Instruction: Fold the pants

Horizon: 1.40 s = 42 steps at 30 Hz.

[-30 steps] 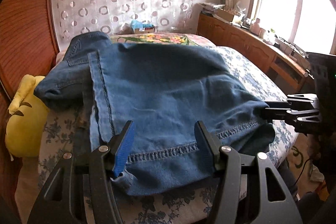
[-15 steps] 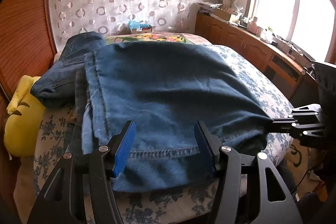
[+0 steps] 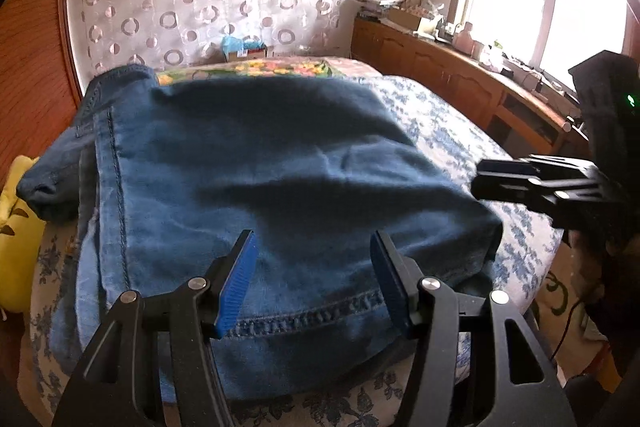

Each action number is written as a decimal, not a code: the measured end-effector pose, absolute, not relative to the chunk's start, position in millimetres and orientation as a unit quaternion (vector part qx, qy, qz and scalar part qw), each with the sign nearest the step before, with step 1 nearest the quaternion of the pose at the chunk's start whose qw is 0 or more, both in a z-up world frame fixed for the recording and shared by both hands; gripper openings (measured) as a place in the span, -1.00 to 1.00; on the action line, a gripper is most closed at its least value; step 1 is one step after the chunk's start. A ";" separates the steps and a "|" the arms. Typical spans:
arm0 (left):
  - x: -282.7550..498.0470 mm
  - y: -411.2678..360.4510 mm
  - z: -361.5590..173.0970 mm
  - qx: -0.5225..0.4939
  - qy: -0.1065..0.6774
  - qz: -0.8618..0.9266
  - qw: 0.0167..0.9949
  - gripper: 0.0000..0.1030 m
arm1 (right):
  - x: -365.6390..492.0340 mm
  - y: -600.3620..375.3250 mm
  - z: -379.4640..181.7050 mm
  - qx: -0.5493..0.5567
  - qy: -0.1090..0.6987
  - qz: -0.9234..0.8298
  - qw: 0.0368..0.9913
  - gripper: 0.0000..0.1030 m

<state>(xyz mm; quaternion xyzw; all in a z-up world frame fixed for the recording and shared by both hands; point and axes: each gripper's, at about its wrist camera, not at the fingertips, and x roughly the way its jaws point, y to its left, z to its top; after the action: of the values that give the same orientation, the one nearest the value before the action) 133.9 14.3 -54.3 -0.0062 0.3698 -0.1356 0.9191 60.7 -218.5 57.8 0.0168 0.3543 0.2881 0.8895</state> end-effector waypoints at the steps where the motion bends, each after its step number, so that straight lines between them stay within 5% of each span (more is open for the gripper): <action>1: 134.6 14.9 -58.3 -0.006 0.376 -0.134 0.917 0.15 | 64.9 -215.4 54.1 0.019 0.356 0.286 0.889 0.00; 20: 133.8 18.8 -81.1 -0.015 0.399 -0.129 0.908 0.15 | 213.7 -160.7 31.6 0.057 0.402 0.303 0.862 0.01; 32: 135.2 25.1 -80.6 -0.018 0.396 -0.130 0.909 0.15 | 220.4 -140.0 -1.7 0.022 0.433 0.328 0.840 0.01; 33: 135.5 25.6 -79.8 -0.019 0.395 -0.130 0.909 0.15 | 220.8 -140.4 -2.0 0.027 0.430 0.331 0.839 -0.02; 34: 135.6 25.2 -79.0 -0.019 0.395 -0.129 0.909 0.15 | 223.3 -140.5 -4.0 0.033 0.429 0.340 0.837 -0.37; 36: 136.9 25.3 -76.2 -0.021 0.395 -0.129 0.910 0.15 | 224.8 -143.8 -3.6 0.042 0.419 0.351 0.836 -0.76; 42: 145.9 15.5 -54.7 -0.023 0.375 -0.142 0.916 0.15 | 215.5 -180.3 44.0 0.049 0.342 0.348 0.871 -0.82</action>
<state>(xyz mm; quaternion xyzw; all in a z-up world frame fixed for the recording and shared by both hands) 145.9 15.5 -54.7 -0.0234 0.3751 -0.1416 0.9158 215.5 -180.3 44.1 0.0493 0.3423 0.3479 0.8714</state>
